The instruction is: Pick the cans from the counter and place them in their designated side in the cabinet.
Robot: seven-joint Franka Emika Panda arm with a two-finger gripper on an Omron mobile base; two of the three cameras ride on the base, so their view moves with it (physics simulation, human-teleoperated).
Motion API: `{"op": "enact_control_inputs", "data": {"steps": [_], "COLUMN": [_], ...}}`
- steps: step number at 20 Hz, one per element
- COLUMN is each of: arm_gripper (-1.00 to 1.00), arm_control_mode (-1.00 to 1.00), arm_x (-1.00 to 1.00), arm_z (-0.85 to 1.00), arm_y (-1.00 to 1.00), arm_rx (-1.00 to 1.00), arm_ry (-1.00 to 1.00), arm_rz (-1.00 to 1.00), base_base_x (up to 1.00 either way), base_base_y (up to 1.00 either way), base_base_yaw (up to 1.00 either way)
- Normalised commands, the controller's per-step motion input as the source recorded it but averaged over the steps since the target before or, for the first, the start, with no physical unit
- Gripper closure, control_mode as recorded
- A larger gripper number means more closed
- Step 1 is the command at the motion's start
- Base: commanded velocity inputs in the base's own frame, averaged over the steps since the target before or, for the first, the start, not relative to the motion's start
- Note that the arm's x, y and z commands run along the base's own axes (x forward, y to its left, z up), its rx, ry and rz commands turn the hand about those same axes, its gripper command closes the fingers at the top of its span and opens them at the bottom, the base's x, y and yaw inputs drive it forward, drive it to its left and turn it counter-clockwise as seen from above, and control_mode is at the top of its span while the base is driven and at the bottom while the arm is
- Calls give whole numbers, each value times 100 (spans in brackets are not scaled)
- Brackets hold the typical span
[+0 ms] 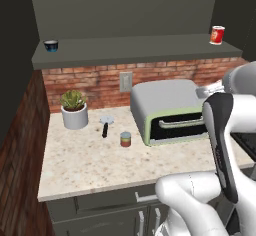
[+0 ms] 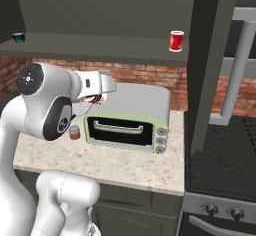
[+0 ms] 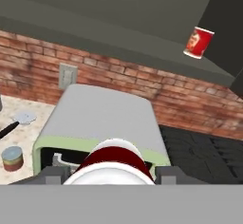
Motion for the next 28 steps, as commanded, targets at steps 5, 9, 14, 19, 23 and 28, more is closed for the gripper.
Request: {"op": "enact_control_inputs", "data": {"steps": [5, 9, 14, 19, 23, 28], "arm_gripper": [100, 100, 100, 100, 100, 100], "arm_control_mode": [-100, -100, -100, -100, -100, -100], "arm_x": [11, 13, 18, 19, 19, 20], "arm_z": [26, 23, 19, 19, 18, 16], "arm_y": [-10, -9, -6, -4, -6, -9], "arm_rx": [0, 0, 0, 0, 0, 0], "arm_ry": [-7, -4, -1, -4, -2, -2], "arm_rz": [0, 0, 0, 0, 0, 0], "base_base_x": [0, 0, 0, 0, 0, 0], "base_base_y": [0, 0, 0, 0, 0, 0], "base_base_yaw": [0, 0, 0, 0, 0, 0]}}
